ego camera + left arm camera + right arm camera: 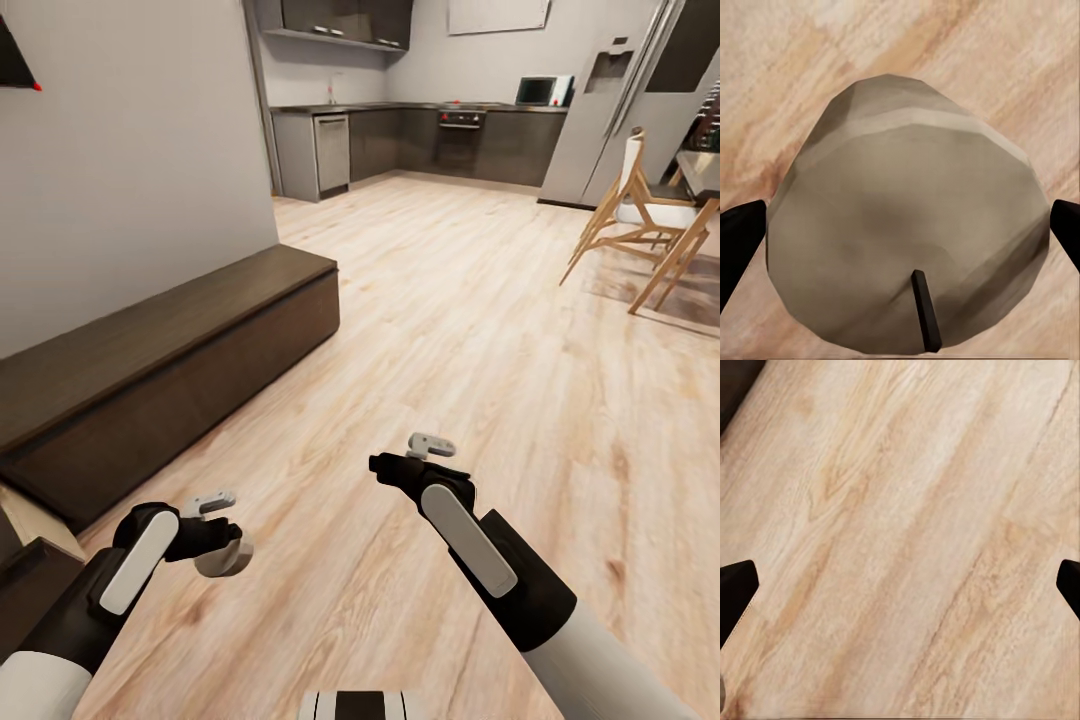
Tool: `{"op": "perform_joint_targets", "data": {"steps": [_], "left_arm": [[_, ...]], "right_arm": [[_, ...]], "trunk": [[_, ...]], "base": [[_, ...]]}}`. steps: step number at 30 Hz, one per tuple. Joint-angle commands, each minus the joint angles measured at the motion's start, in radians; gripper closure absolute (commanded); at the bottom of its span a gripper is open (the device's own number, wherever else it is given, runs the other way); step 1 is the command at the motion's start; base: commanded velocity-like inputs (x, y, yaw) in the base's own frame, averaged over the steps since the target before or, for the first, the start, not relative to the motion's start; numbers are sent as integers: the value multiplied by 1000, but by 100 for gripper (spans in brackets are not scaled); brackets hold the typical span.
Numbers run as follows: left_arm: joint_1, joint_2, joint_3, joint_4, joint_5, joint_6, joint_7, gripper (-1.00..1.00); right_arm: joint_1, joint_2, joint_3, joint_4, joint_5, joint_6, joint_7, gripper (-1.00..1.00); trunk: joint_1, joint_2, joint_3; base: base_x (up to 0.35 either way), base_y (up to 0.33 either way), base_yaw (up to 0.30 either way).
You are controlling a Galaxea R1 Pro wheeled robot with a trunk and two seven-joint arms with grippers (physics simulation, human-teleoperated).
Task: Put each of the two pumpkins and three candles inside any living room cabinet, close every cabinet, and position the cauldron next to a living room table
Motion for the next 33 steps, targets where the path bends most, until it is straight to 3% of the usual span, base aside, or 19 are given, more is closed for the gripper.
{"op": "perform_joint_targets", "data": {"steps": [1, 4, 10, 12, 24, 33], "left_arm": [[-1, 1, -3, -1, 11, 1, 11, 100], [-1, -1, -13, -1, 10, 1, 12, 100], [-1, -7, -86, -2, 6, 1, 12, 100], [-1, -7, -94, -2, 6, 1, 12, 100], [-1, -6, -100, -19, 10, 1, 12, 100], [1, -5, -100, -30, 18, 1, 12, 100]], "right_arm": [[-1, -1, 2, -2, -6, 3, -8, -100], [-1, -1, 3, -3, -6, 2, -7, -100], [-1, 0, 2, -5, -6, 1, -6, -100], [-1, 0, 2, -5, -7, 1, -6, -100], [-1, 1, 2, -6, -8, 1, -6, -100], [-1, 1, 2, -7, -8, 1, -6, -100]], "trunk": [[-1, 0, 3], [-2, 1, 15], [-5, 2, 38], [-6, 2, 46], [-11, 5, 92], [-11, 5, 92]], "base": [[-207, 0, 102], [-205, 0, 50], [-33, 0, 7], [-4, 0, 3], [-144, 0, 101], [-281, -34, 6]]}}
